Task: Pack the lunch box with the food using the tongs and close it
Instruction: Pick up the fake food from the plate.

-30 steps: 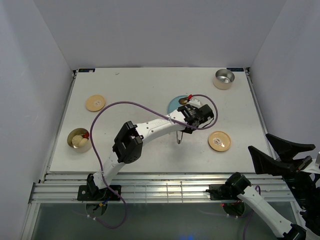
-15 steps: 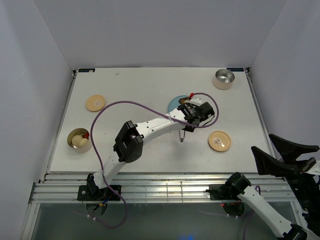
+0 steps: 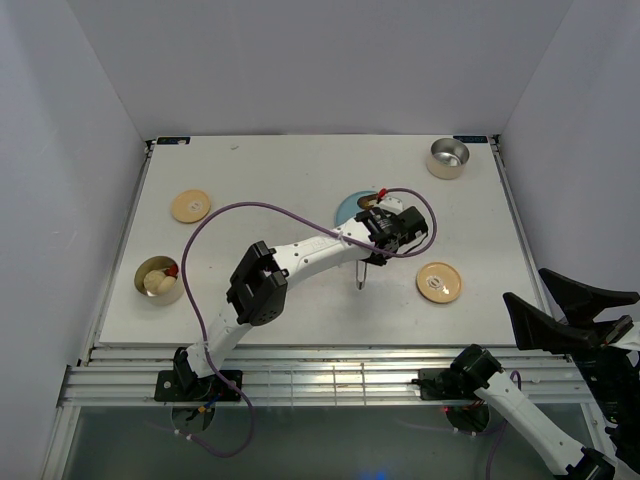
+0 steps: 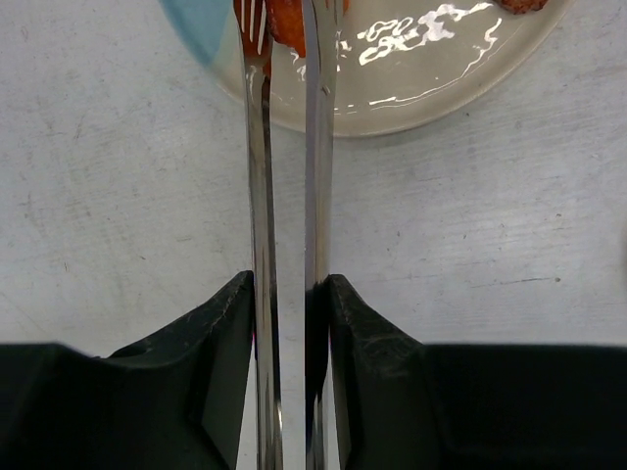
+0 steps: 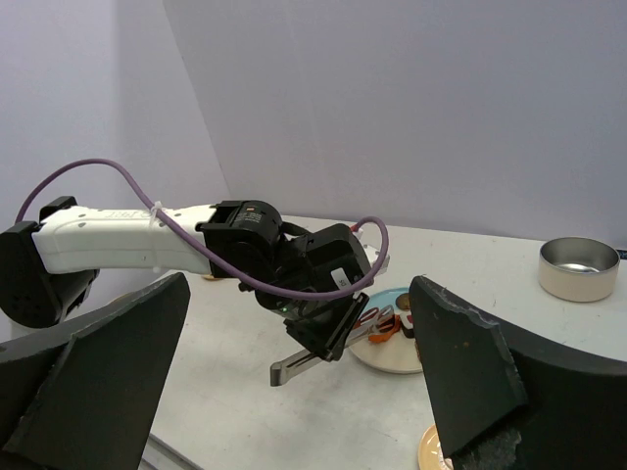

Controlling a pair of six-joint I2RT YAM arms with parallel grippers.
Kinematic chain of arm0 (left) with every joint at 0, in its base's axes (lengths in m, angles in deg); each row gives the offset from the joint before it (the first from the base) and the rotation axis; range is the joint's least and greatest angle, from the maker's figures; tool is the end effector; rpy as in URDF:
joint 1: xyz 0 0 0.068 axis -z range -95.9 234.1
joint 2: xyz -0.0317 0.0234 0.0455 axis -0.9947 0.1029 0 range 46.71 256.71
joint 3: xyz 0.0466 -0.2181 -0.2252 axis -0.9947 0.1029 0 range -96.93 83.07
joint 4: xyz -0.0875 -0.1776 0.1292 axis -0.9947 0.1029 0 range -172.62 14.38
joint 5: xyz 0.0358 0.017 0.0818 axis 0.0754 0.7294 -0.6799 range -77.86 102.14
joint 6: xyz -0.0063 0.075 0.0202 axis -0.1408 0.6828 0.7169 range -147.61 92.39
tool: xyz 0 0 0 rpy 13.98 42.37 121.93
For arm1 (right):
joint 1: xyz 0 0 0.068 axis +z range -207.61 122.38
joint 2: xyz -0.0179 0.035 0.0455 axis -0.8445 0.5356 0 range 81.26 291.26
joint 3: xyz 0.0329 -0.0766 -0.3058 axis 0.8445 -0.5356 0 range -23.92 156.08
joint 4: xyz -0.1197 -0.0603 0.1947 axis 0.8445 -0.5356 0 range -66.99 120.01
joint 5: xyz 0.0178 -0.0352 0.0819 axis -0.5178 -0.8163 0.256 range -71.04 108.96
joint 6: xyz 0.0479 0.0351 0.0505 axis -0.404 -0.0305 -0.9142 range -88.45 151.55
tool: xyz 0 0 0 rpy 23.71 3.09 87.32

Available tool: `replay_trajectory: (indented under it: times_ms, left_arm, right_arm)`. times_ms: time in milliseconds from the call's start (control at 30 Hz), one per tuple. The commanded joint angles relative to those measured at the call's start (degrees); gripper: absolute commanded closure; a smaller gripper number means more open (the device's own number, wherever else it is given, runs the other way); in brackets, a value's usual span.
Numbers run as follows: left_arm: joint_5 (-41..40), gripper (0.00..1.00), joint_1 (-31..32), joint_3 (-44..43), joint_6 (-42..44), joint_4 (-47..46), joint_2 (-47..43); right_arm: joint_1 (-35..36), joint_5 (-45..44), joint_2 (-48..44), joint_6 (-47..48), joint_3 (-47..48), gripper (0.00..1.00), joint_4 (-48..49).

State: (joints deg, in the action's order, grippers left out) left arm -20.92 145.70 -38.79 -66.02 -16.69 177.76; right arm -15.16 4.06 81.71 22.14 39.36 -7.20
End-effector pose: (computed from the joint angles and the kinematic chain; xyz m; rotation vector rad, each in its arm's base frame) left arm 0.2609 -0.4062 0.2458 0.4124 2.4965 0.2293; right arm -0.0758 -0.0927 0.3971 -0.0973 1.1597 0.6575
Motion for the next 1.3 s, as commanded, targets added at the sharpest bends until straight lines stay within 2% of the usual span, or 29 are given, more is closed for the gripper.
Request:
replay_trajectory:
  times_ms: [0,267,900,1100,1200,1267]
  left_arm:
    - [0.0,0.68,-0.3,0.7,0.0,-1.3,-4.1]
    - [-2.0,0.76,-0.3,0.7,-0.3,-1.3,-6.8]
    - [-4.7,0.77,-0.3,-1.4,1.1,-1.4,-9.6]
    - [-5.1,0.59,0.0,-1.5,4.0,-0.7,-9.4]
    - [-5.7,0.52,0.2,-0.3,4.7,-0.5,-9.5]
    - [-5.8,0.51,0.3,0.1,4.9,-0.5,-9.2]
  right_arm:
    - [0.2,-0.5,-8.4,0.6,0.5,0.01,1.9]
    - [0.2,-0.6,-8.4,0.6,0.0,0.01,2.1]
    - [0.2,-1.1,-8.4,0.8,-0.3,0.01,1.9]
    - [0.2,-1.2,-8.3,0.9,0.4,0.01,1.5]
    - [0.1,-1.4,-8.3,0.9,0.5,0.01,1.4]
    - [0.2,-1.3,-8.3,0.9,0.4,0.01,1.5]
